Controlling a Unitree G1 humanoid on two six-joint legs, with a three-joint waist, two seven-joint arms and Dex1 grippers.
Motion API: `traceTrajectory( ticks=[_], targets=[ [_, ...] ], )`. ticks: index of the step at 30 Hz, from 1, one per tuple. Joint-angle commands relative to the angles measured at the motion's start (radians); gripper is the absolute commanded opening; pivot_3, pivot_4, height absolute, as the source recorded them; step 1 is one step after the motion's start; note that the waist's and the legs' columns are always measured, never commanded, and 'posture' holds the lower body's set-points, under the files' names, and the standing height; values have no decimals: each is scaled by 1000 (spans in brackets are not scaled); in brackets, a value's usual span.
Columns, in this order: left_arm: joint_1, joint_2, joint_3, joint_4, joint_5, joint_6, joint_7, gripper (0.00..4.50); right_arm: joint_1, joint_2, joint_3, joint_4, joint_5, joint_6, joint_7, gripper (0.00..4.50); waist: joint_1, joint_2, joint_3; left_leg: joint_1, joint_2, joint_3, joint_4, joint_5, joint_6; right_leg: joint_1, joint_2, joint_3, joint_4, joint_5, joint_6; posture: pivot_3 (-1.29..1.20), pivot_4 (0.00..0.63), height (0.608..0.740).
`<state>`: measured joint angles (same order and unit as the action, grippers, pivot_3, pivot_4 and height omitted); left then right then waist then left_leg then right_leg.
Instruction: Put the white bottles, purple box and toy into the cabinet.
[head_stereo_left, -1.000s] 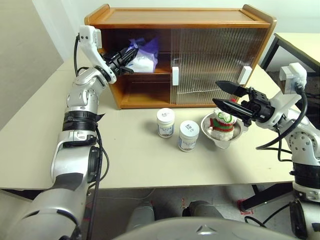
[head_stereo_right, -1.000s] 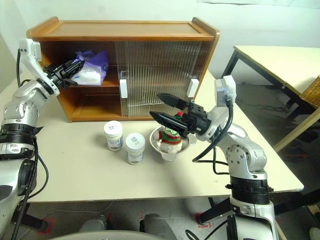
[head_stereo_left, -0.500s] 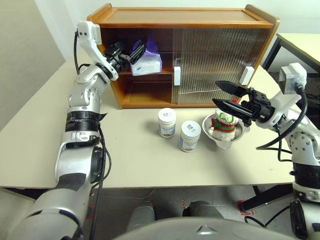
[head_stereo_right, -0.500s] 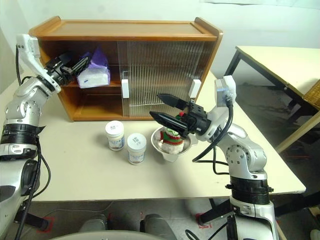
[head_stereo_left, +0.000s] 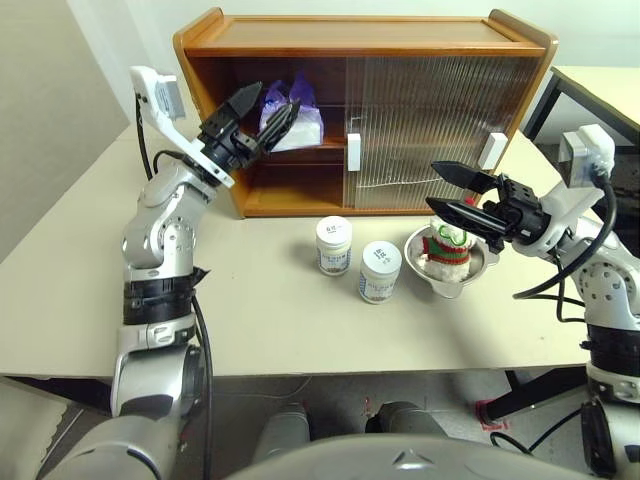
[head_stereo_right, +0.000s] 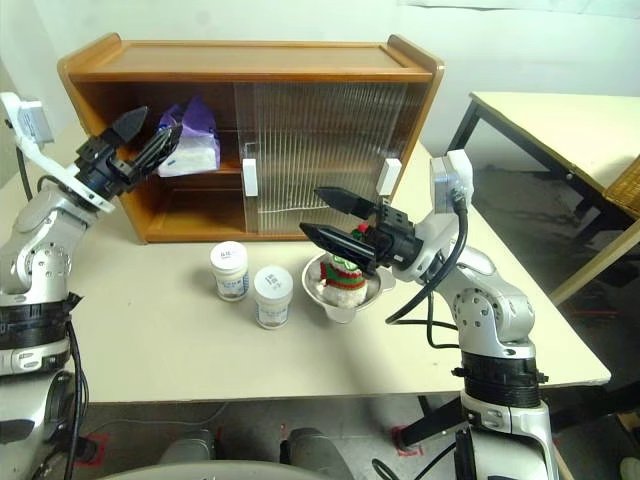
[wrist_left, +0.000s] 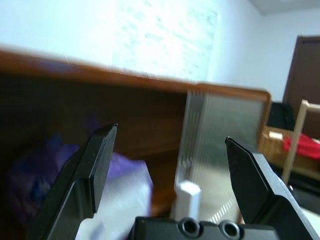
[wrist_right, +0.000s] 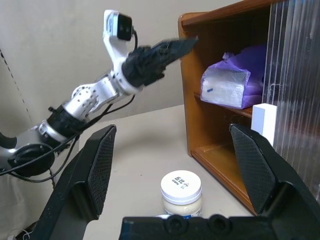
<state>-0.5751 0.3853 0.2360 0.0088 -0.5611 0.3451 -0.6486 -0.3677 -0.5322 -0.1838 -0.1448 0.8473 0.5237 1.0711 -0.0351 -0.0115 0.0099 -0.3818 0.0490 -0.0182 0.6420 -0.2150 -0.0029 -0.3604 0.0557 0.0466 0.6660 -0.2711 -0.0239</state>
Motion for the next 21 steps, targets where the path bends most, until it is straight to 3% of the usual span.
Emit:
traceTrajectory(
  ticks=[1, 10, 12, 21],
  targets=[
    [23, 11, -36, -2, 32, 12, 5, 3857, -6, -7, -4, 5, 2, 4, 6, 4500, 3, 0, 0, 0, 0, 0, 0, 0, 0, 0, 0, 0, 0, 0, 0, -74, 0, 740],
    [18, -19, -86, 128, 114, -24, 41, 585, -7, -16, -10, 4, 4, 6, 6, 4500, 6, 0, 0, 0, 0, -1, 0, 0, 0, 0, -1, 1, 0, 0, 0, -79, 0, 740],
    [0, -31, -85, 181, 125, -30, 55, 55, -6, -19, -11, 1, 5, 7, 4, 4500, 5, 0, 0, 0, 0, -2, 0, 0, 0, 0, -1, 2, 0, 0, 0, -88, 0, 740],
    [-88, -69, -78, 443, 217, -218, 95, 55, -1, -25, -14, -9, 11, 9, -5, 4500, 5, 0, 0, 0, -1, -2, 1, 0, 0, 0, -1, 4, 0, 1, 1, -96, 0, 740]
  ],
)
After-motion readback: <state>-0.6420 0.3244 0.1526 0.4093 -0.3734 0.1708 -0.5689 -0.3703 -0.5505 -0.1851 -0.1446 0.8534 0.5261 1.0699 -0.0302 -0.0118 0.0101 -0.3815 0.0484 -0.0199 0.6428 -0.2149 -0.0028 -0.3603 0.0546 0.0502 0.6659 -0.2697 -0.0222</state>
